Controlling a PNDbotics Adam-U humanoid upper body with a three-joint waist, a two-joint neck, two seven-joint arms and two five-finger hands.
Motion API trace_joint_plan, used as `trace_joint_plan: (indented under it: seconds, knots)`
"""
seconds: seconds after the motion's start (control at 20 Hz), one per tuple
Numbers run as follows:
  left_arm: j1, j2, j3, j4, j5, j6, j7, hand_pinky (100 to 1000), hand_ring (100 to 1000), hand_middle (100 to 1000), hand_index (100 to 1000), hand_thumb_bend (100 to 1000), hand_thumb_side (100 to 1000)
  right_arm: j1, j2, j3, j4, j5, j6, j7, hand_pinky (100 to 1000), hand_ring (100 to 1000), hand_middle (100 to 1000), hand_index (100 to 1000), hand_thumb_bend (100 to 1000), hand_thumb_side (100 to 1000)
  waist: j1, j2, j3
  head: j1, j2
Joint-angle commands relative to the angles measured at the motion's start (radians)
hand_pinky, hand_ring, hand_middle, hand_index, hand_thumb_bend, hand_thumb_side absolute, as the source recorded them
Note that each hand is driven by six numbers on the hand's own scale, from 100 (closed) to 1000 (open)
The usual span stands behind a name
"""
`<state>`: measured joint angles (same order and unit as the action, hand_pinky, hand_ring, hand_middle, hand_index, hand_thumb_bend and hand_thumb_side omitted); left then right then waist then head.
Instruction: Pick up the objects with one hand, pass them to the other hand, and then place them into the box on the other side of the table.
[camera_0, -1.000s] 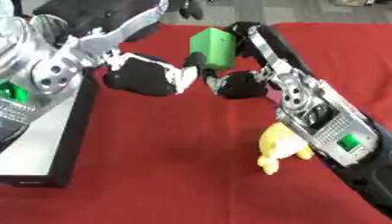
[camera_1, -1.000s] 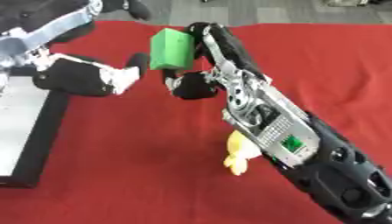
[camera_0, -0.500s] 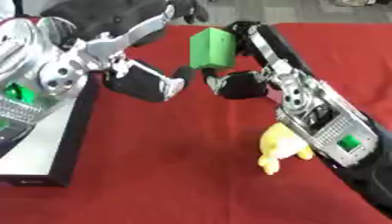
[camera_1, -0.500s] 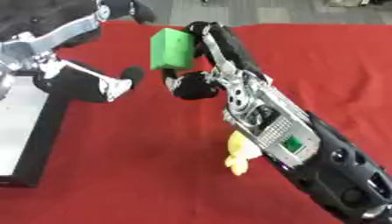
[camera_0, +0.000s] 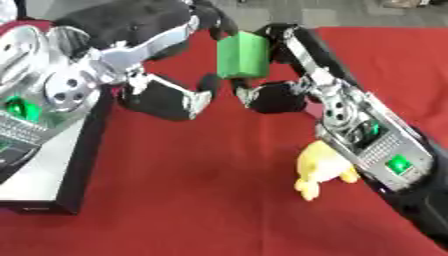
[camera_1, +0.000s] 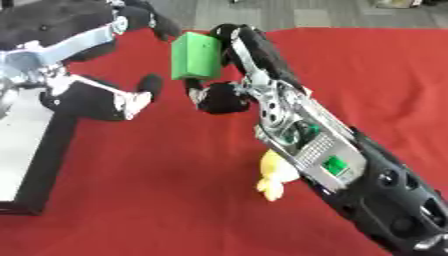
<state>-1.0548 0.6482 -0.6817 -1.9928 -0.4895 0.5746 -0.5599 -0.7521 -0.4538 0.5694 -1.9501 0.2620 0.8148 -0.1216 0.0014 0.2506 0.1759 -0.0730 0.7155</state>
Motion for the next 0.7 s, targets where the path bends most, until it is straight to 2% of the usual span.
trace_joint_plan:
  seconds: [0.05, 0.15, 0.3, 0.4, 0.5, 0.55, 0.7]
  knots:
    - [-0.012, 0.001, 0.015, -0.007, 0.024, 0.032, 0.011, 1000, 971, 742, 889, 100, 201, -0.013, -0.010, -0.002, -0.014, 0.018, -0.005, 0.005, 774, 669, 573, 530, 100, 100, 0.007, -0.001, 0.000, 0.004, -0.013]
    - [-0.012, -0.003, 0.016, -0.007, 0.037, 0.040, 0.028, 1000, 973, 742, 890, 100, 303, -0.012, -0.010, -0.001, -0.014, 0.021, -0.007, 0.008, 774, 669, 573, 530, 100, 100, 0.007, 0.001, -0.001, 0.004, -0.014]
    - [-0.008, -0.007, 0.016, -0.007, 0.057, 0.040, 0.048, 1000, 977, 741, 890, 100, 394, -0.011, -0.010, 0.001, -0.015, 0.024, -0.008, 0.010, 771, 667, 571, 529, 100, 100, 0.008, 0.004, -0.001, 0.005, -0.015]
    - [-0.004, -0.009, 0.014, -0.007, 0.066, 0.041, 0.053, 1000, 981, 745, 899, 100, 360, -0.011, -0.009, 0.003, -0.015, 0.024, -0.008, 0.010, 770, 666, 571, 528, 100, 100, 0.008, 0.006, -0.001, 0.005, -0.014]
    - [-0.001, -0.010, 0.015, -0.007, 0.070, 0.045, 0.053, 1000, 997, 757, 921, 100, 264, -0.012, -0.010, 0.006, -0.016, 0.025, -0.008, 0.011, 770, 665, 570, 527, 100, 100, 0.008, 0.007, 0.001, 0.005, -0.013]
    - [0.000, -0.011, 0.016, -0.007, 0.068, 0.047, 0.054, 1000, 1000, 758, 923, 100, 246, -0.011, -0.010, 0.007, -0.017, 0.024, -0.009, 0.013, 769, 665, 570, 527, 100, 100, 0.007, 0.007, 0.001, 0.005, -0.013]
    - [0.004, -0.015, 0.019, -0.007, 0.063, 0.052, 0.059, 1000, 1000, 775, 927, 100, 274, -0.010, -0.010, 0.010, -0.022, 0.022, -0.009, 0.016, 766, 663, 569, 525, 100, 100, 0.006, 0.007, 0.000, 0.007, -0.011]
